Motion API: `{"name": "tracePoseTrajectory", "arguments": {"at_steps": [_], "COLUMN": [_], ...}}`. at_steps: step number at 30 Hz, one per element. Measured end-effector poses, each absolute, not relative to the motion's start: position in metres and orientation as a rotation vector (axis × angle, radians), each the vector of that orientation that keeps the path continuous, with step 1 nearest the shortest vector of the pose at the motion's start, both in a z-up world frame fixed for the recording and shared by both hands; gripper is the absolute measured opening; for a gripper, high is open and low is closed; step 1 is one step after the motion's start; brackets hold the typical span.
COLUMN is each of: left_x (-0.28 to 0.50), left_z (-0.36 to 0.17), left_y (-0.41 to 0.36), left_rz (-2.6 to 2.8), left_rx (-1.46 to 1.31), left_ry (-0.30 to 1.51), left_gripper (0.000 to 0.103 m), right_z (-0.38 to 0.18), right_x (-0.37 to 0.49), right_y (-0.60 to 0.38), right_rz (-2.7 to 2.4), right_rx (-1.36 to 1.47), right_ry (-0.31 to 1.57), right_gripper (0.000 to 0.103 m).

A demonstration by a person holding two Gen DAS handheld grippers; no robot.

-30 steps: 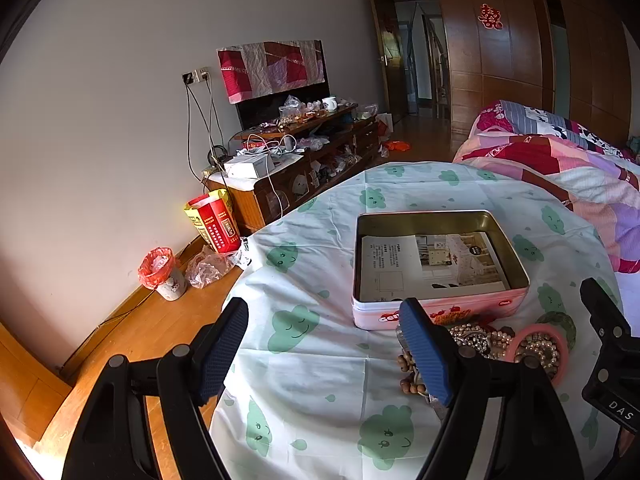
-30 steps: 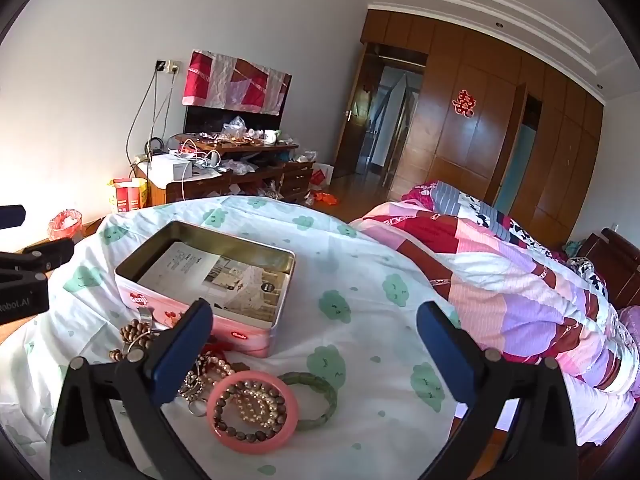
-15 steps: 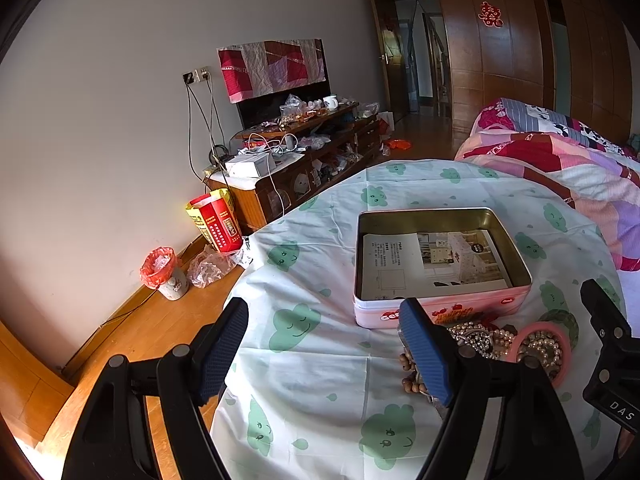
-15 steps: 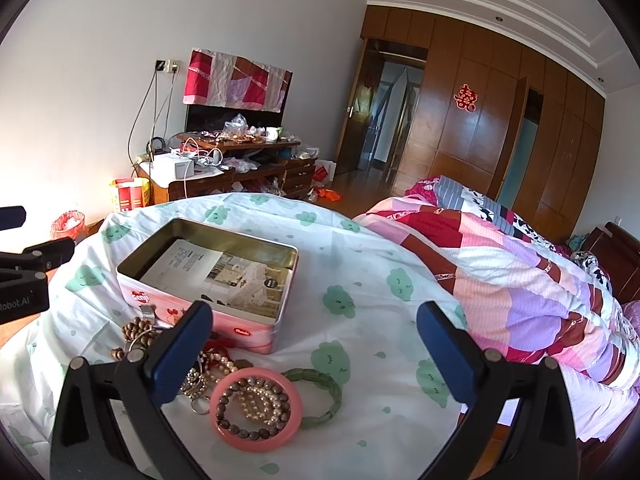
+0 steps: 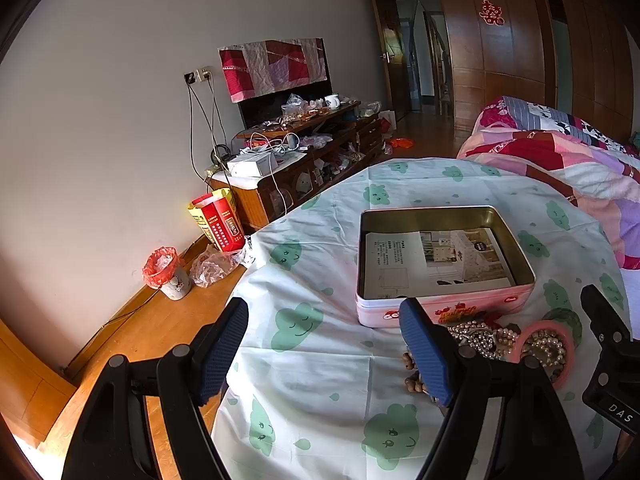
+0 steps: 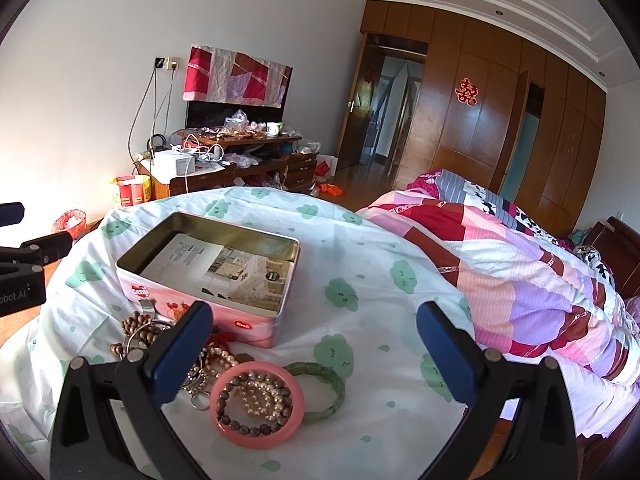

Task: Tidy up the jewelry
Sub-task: 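Move both tools toward the loose jewelry beside the pink tin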

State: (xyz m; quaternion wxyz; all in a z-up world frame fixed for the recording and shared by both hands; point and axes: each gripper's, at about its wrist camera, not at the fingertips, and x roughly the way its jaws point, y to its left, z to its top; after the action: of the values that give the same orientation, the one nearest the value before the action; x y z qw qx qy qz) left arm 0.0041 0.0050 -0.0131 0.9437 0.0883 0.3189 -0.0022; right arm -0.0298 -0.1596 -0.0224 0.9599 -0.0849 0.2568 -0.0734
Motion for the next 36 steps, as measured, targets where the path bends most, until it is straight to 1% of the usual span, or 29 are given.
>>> {"name": "tracePoseTrajectory", "arguments": {"at_steps": [28, 36], "left_x": [0.0057, 0.0078], "left_z": [-0.0147, -0.0223], "left_y": [0.0049, 0.0108], "left_rz": [-0.002, -0.009], "left_rx": [0.185, 0.192], "left_ry": [0.655, 0.661], "left_gripper": [0.078, 0.078], "right_z": [-0.0281, -0.0298], "right_x": [-0.028, -0.0291], "right_y": [-0.1639, -0.1641], "right_rz": [-0.136, -0.135], "right_rx": [-0.154, -0.15], "right_ry": [0.546, 0.549], "right_gripper": [0.103, 0.103]}}
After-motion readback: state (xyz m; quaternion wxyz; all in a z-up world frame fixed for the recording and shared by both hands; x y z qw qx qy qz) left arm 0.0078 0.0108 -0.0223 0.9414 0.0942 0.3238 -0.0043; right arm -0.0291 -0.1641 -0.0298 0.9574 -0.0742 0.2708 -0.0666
